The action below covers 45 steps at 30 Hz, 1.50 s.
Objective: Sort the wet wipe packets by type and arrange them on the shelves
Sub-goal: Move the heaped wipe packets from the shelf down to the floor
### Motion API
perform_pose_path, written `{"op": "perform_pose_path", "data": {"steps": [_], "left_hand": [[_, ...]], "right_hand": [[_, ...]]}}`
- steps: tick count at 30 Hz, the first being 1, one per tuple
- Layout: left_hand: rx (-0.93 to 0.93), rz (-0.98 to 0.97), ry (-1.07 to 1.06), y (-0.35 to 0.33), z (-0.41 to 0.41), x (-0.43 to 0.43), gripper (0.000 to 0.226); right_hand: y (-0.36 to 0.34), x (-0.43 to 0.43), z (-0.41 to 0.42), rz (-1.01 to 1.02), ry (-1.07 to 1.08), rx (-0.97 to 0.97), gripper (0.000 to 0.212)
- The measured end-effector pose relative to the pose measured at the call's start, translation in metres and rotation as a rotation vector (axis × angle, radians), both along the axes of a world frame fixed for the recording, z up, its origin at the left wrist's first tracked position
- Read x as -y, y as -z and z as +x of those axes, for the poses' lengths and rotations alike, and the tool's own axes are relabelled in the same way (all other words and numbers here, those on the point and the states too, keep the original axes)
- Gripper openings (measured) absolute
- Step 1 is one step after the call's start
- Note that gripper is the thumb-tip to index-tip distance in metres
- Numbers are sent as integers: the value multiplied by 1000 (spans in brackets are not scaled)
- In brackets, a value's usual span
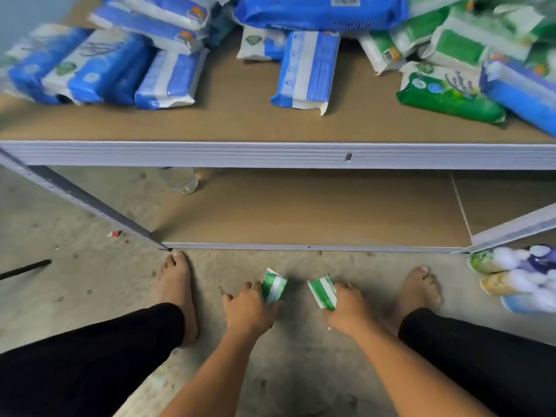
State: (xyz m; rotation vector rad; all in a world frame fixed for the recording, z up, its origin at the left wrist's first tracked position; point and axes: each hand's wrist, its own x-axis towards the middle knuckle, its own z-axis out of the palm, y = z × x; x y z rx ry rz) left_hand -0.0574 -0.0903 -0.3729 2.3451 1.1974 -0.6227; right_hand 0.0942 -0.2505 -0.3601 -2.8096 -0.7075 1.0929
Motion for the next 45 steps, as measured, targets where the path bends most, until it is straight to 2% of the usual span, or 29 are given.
{"op": "perform_pose_path", "data": {"steps": [9, 12, 17, 22, 27, 30, 33, 36, 40, 43, 45], "left_hand": [[-15, 53, -99, 59, 16, 10, 60], [0, 44, -125, 66, 12, 16, 64], [6, 39, -100, 49, 14, 17, 55], [107, 166, -4, -10, 28, 9, 55], [331, 266, 76, -100, 43, -2, 47], [478, 367, 162, -161, 54, -8, 44], [680, 486, 303, -231, 69, -14, 32], [884, 596, 379, -295, 85, -18, 25], [998, 615, 394, -343, 99, -24, 28], [1054, 587, 351, -346, 106, -35, 22], [1070, 538, 295, -344, 119, -43, 20]], "right_hand": [[59, -12, -13, 15, 73, 49, 58], [64, -6, -14, 38, 61, 88, 59], [42, -8, -10, 29, 14, 152, 53], [-12, -20, -3, 123, -8, 158, 37], [-93, -30, 4, 304, -42, 256, 34], [-153, -32, 15, 458, 12, 328, 22], [-217, -31, 31, 628, 40, 411, 15], [-281, -22, 50, 670, -25, 527, 16], [-344, -2, 85, 726, -37, 645, 19], [-352, 9, 113, 819, 85, 690, 24], [-349, 15, 131, 772, 209, 615, 33]]}}
